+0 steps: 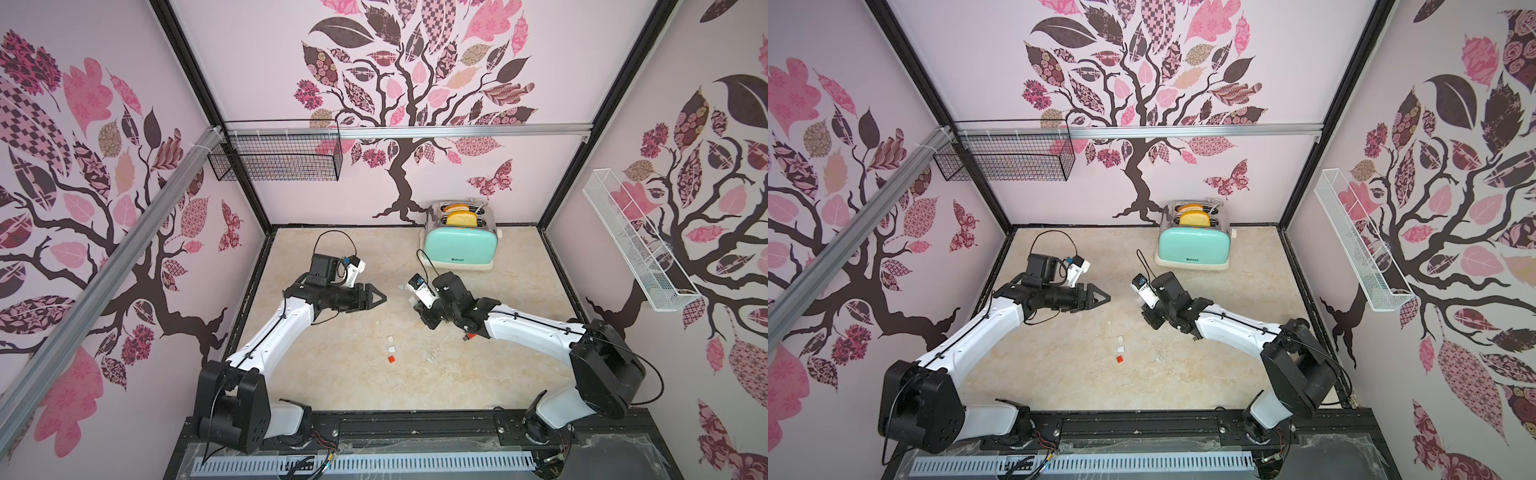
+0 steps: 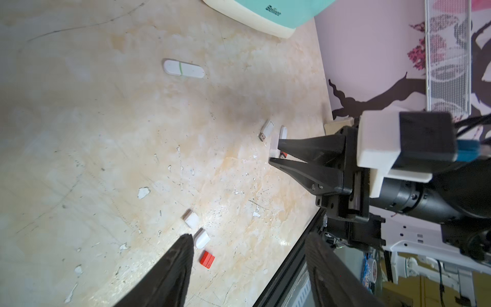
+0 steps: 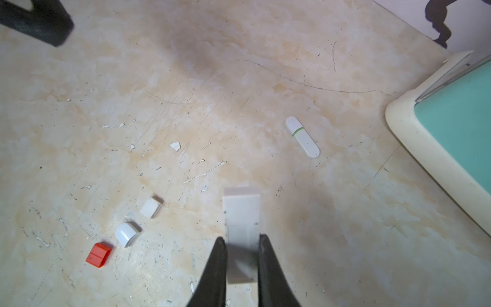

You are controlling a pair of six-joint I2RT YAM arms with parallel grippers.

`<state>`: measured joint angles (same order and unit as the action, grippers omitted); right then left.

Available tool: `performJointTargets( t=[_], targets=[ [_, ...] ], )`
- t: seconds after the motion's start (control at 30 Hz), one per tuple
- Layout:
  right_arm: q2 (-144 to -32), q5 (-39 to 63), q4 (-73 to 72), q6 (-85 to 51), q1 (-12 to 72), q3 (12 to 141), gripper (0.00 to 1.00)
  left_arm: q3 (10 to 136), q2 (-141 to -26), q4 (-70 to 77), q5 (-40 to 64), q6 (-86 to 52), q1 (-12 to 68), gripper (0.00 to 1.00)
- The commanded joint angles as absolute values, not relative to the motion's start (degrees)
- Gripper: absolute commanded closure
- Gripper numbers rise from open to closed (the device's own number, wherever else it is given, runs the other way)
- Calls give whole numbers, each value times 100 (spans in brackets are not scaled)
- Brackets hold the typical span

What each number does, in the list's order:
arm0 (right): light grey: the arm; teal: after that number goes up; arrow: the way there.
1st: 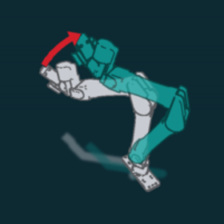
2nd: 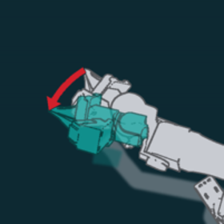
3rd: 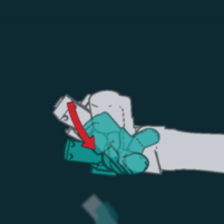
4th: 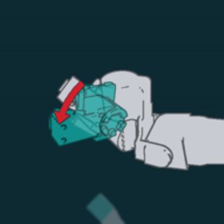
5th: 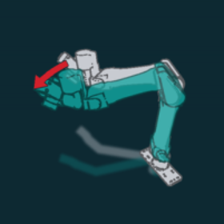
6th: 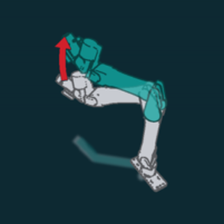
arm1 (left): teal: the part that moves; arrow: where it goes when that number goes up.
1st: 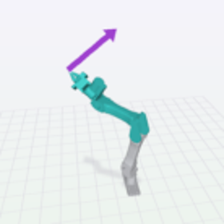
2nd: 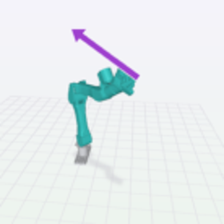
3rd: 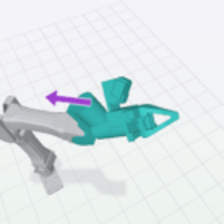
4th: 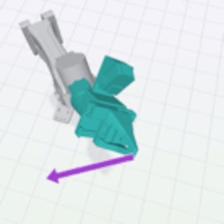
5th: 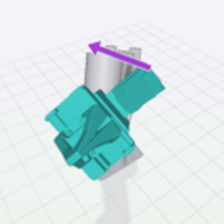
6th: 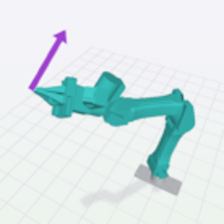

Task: Close the usb drive cover
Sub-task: Place the USB drive at the center of the board.

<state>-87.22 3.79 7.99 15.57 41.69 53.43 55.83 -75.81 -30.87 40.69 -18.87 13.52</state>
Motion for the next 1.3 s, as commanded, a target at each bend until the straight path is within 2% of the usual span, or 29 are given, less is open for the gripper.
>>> performJointTargets(
  t=[0.0, 0.23, 0.53, 0.97, 1.27],
  targets=[
    [-8560, 203, 1027, 1786, 4125, 5445, 100, 5444, -7295, -3071, 4003, -1686, 1066, 24],
    [-8861, 114, 1501, 2213, 4072, 5989, 100, 5136, -6766, -3027, 3634, -1211, 777, 11],
    [-9321, 97, 1743, 2750, 4011, 6666, 100, 4805, -6391, -2662, 3329, -1051, 378, 2],
    [-10428, -116, 2789, 3625, 3997, 8189, 100, 4690, -6330, -2545, 3050, -932, 268, 2],
    [-11652, -446, 4000, 4244, 3996, 9598, 100, 4650, -6349, -2492, 3161, -940, 266, 2]
  ],
)
